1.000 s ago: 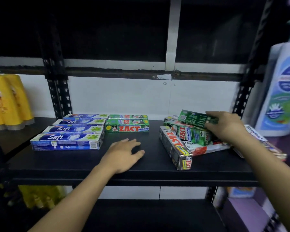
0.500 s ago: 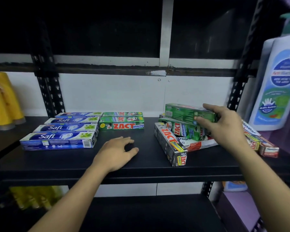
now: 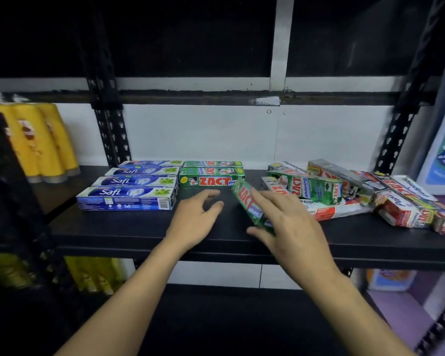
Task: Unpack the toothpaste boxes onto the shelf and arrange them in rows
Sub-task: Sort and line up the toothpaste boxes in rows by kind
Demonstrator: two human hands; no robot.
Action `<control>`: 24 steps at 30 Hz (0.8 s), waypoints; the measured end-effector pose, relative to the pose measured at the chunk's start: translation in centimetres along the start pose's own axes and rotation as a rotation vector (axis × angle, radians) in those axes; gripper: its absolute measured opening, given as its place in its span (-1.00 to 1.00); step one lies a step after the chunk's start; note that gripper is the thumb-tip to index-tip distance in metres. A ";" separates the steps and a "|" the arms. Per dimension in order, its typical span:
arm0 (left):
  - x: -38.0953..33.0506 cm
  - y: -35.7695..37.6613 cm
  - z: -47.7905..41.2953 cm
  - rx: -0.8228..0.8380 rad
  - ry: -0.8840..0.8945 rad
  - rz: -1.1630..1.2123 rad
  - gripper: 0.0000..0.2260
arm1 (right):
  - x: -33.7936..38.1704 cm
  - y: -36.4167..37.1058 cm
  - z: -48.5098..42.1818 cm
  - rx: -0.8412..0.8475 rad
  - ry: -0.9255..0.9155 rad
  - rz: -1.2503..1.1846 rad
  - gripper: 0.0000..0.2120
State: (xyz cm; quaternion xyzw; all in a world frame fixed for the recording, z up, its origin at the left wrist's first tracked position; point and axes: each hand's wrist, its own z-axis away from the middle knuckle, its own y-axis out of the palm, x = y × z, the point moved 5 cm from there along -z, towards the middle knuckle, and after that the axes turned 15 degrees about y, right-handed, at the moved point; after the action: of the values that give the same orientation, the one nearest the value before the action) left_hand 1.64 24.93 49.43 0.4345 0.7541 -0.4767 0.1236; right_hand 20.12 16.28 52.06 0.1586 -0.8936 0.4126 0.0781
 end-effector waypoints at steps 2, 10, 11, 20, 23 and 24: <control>-0.3 -0.3 0.8 0.009 0.002 0.078 -0.73 | 0.3 1.4 0.6 0.121 0.013 -0.055 -0.20; -1.8 -0.7 3.5 0.077 0.019 0.187 -0.77 | 0.7 1.7 1.6 0.166 0.250 -0.369 -0.38; -2.1 -0.7 3.7 0.087 0.017 0.206 -0.77 | 0.7 1.6 1.7 0.177 0.272 -0.449 -0.44; -2.5 -1.3 5.2 0.026 0.067 0.090 -0.42 | 0.5 2.7 1.6 0.412 0.305 -0.673 -0.59; -2.4 -1.9 5.1 -0.028 0.097 -0.002 -0.46 | 0.0 2.5 0.5 0.366 0.278 -0.557 -0.63; -2.1 -2.2 5.0 -0.029 0.090 -0.019 -0.44 | -0.1 2.6 0.0 0.333 0.255 -0.494 -0.64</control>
State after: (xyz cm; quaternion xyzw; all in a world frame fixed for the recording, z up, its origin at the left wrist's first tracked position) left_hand 0.01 19.28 49.45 0.4467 0.7697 -0.4469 0.0914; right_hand 19.36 17.89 50.16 0.3283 -0.7312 0.5382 0.2605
